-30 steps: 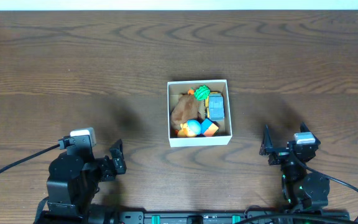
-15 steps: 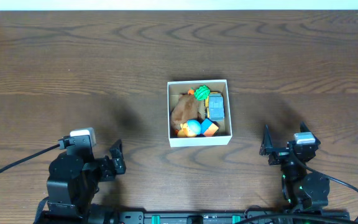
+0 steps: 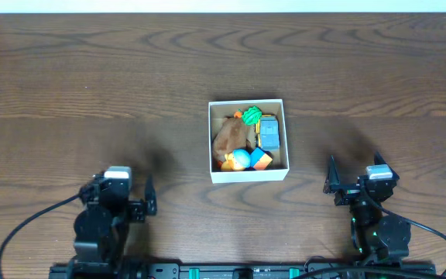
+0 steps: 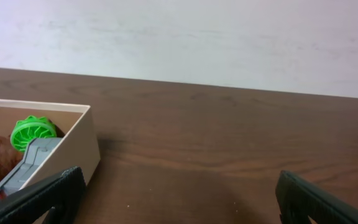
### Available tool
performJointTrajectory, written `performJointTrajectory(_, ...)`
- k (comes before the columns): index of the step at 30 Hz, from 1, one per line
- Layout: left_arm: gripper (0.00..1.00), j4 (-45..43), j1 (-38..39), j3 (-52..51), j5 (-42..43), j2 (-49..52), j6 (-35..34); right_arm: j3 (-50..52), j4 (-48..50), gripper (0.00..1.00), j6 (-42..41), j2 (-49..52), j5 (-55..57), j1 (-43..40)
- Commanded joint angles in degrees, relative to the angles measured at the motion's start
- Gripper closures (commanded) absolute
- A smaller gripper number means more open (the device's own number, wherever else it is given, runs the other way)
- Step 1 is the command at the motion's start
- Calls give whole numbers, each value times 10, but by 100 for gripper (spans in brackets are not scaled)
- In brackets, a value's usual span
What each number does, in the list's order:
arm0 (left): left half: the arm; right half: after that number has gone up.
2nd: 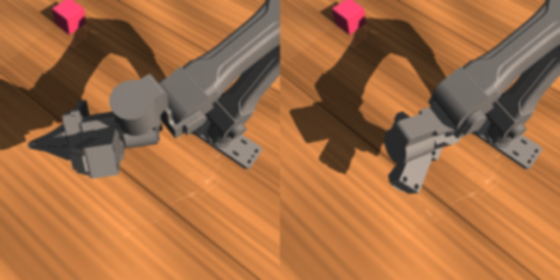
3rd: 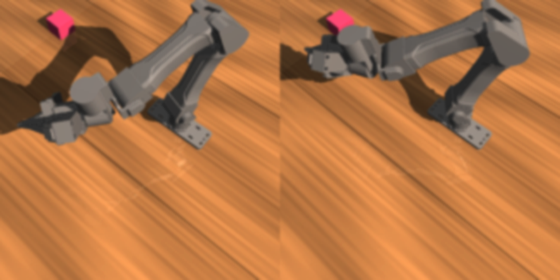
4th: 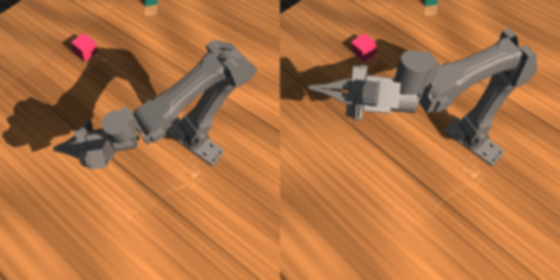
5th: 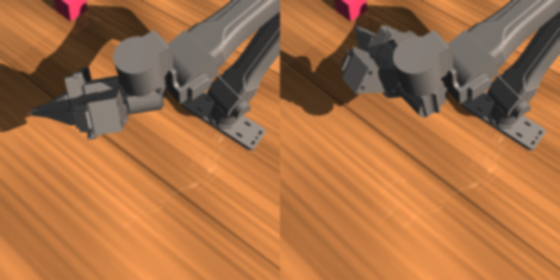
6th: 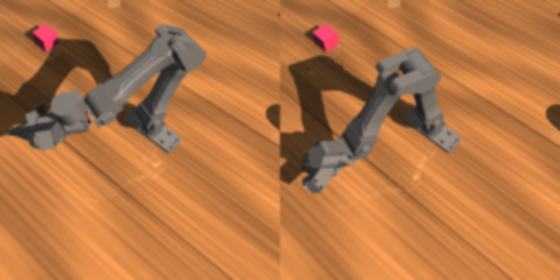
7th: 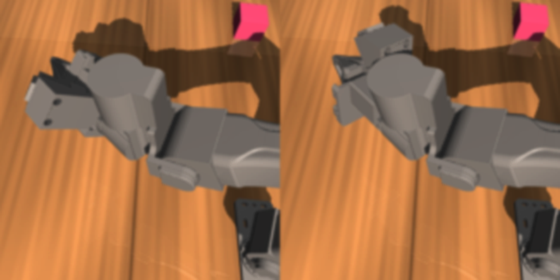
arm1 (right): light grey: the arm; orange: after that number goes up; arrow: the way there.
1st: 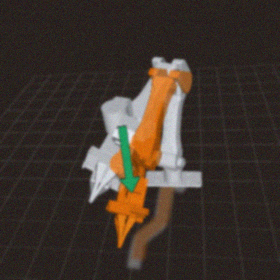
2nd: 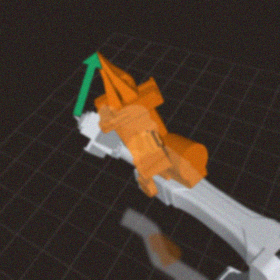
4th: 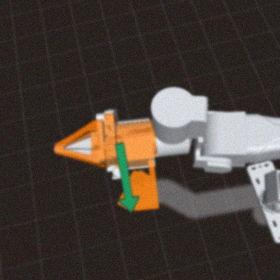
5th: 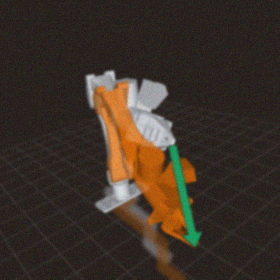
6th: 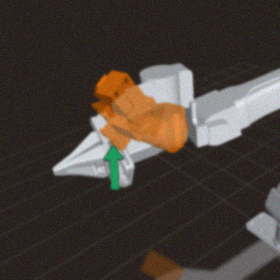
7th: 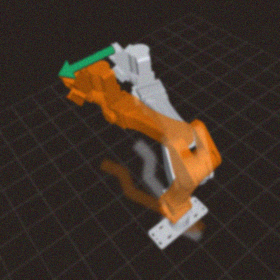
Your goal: Pack container
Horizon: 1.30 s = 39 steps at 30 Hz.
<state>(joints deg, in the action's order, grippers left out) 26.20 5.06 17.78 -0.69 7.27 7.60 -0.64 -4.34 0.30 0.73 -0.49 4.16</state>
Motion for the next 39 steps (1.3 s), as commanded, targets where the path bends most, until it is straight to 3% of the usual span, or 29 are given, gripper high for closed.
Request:
performJointTrajectory(1, 2, -98, -3, -65, -23, -33, 44, 3, 1, 1, 6, -3, -4, -5)
performJointTrajectory(7, 2, -298, -4, -177, -52, -72, 44, 3, 1, 1, 6, -3, -4, -5)
performJointTrajectory(13, 2, -277, -15, -176, -103, -72, 41, 3, 1, 1, 6, -3, -4, -5)
performJointTrajectory(20, 2, -228, -18, -176, -89, -72, -4, 3, 1, 1, 6, -3, -4, -5)
performJointTrajectory(27, 2, -228, -18, -176, -88, -72, -112, 3, 1, 1, 6, -3, -4, -5)
performJointTrajectory(39, 2, -226, -17, -176, -61, -72, -113, 3, 1, 1, 6, -3, -4, -5)
